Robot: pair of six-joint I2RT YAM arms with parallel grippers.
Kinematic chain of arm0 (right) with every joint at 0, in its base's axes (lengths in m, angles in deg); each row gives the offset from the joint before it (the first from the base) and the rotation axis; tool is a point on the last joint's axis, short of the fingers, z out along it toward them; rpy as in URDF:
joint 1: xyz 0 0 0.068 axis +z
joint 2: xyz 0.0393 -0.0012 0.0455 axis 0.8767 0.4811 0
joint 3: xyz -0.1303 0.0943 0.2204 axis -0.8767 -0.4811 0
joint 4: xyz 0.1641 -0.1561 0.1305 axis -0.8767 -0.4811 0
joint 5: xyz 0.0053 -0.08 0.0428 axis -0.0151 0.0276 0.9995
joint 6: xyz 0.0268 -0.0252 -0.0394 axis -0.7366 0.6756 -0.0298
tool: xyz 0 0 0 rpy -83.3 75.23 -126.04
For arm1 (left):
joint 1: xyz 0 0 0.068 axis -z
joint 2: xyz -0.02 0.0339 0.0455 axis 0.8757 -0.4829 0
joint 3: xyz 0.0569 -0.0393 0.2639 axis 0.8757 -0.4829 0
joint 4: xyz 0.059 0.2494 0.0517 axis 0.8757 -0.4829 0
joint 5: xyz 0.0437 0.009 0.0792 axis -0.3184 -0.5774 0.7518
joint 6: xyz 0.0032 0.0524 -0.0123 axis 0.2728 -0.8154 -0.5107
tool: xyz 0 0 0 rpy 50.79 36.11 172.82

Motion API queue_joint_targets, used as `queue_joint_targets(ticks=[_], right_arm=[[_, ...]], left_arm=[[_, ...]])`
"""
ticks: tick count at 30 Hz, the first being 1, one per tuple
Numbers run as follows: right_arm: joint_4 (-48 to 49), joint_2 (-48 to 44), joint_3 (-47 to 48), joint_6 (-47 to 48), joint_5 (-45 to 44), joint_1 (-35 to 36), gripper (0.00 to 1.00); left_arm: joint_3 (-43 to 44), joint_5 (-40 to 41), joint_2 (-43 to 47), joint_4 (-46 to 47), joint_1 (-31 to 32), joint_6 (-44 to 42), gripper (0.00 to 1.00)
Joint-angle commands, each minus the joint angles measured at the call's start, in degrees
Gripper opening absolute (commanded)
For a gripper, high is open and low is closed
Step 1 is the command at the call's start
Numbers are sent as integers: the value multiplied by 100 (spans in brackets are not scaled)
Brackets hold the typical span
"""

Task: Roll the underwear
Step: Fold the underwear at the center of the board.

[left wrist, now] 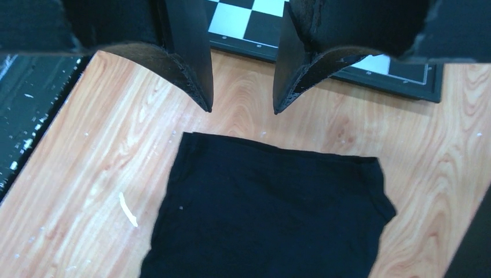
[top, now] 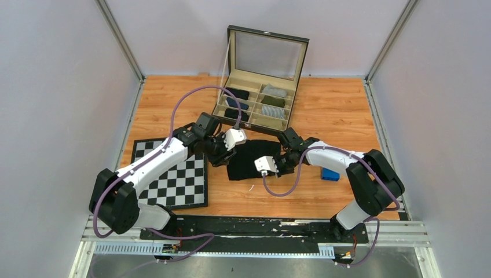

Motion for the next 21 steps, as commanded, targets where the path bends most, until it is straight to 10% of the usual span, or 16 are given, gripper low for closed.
queue_joint_targets(ticks=[1,10,21], right_arm=[[-394,50,-6,-315,187,-22,0],[-384,103,38,-875,471,-96,0],[-165,249,26,-1271,504,-102,1]], left_arm=[[-323,-997,444,-97,-26,-888,49],[-722,-1177,-7,-493,478,-3810,47],[-1050,-785,-290,459,882,-3920,44]])
